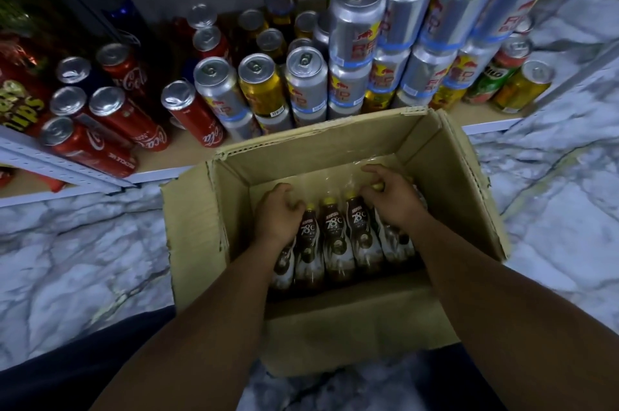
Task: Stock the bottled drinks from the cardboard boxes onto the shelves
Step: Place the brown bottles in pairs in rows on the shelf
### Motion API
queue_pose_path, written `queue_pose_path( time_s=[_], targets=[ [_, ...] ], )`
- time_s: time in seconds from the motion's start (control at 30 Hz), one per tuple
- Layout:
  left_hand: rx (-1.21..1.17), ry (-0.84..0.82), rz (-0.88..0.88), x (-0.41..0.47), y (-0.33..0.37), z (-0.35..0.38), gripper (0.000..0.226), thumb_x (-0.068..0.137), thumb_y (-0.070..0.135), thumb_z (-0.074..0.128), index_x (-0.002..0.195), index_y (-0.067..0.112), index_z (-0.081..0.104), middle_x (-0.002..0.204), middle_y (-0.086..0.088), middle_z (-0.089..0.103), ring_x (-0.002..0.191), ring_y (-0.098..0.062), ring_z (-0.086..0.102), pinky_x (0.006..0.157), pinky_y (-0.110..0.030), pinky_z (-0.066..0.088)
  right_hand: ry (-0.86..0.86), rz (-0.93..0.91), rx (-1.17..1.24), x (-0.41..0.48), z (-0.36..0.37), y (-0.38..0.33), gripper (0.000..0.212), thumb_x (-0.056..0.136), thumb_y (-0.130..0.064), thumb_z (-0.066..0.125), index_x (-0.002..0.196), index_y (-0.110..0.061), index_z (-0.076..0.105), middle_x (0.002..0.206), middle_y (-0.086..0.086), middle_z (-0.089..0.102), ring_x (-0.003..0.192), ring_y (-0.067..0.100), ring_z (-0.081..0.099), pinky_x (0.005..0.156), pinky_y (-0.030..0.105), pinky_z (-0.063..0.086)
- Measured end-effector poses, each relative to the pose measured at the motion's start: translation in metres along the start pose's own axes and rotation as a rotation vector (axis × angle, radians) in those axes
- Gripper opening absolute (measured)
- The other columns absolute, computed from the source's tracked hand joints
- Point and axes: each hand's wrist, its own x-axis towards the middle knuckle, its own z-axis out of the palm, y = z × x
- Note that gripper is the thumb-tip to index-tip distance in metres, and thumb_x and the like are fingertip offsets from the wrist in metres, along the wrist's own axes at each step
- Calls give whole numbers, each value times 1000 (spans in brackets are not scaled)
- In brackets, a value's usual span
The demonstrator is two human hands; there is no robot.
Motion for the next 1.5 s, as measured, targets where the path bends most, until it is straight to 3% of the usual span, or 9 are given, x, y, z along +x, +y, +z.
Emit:
queue_pose_path(
  time_s=[0.1,0.2,0.37,0.53,0.7,0.97,1.2,1.33,1.5],
  targets=[
    [-75,1,29,-8,2,1,41,96,16,67,136,23,59,95,4,65,77,-7,59,78,-23,44,-1,-2,38,-2,1,0,36,95,-33,70,130,-35,61,118,-3,59,110,19,58,92,34,51],
    [-162,-14,51,-14,2,2,49,97,13,64,142,31,53,80,2,68,75,-21,67,71,-35,56,26,12,87,-6,3,-1,23,92,-36,74,112,-31,65,109,-12,60,103,17,62,88,36,56],
    [-209,0,88,-24,9,-6,36,95,17,68,130,25,62,76,-7,69,72,-22,68,67,-27,52,35,-13,58,-25,2,-12,26,94,-33,73,119,-29,66,98,-14,62,86,15,65,79,35,56],
    [-221,35,167,-44,16,-16,24,95,16,69,118,21,67,67,-12,67,63,-29,65,65,-39,55,140,-48,67,-53,1,-16,12,91,-32,75,101,-28,71,83,-15,62,68,3,55,59,22,42],
    [-279,103,281,-68,51,-46,19,98,21,66,115,26,65,66,-7,65,57,-21,60,56,-30,48,265,-128,84,-86,-8,-42,9,90,-33,76,96,-30,70,79,-14,61,77,12,60,71,33,53],
    [-376,251,472,-123,98,-110,11,98,24,67,110,24,68,62,3,53,57,-9,53,54,-23,41,373,-348,171,-152,-28,-110,6,91,-32,75,87,-32,71,86,-15,70,74,5,66,67,30,54],
    [-439,370,668,-191,128,-175,10,99,22,68,108,18,70,70,7,59,66,-11,59,62,-34,48,425,-550,149,-228,-40,-181,8,95,-35,72,92,-27,71,92,-17,67,88,0,61,70,12,43],
    [-459,469,746,-231,151,-221,14,96,24,71,108,16,71,68,9,60,65,-3,61,60,-18,46,484,-645,174,-266,-47,-223,11,94,-36,72,91,-26,73,86,-12,69,82,7,64,72,23,47],
    [-496,542,830,-269,182,-278,8,96,28,70,104,25,69,62,1,62,63,-13,63,62,-30,50,552,-769,217,-300,-59,-283,11,91,-37,73,84,-28,75,84,-8,73,81,14,69,76,39,58]
  ],
)
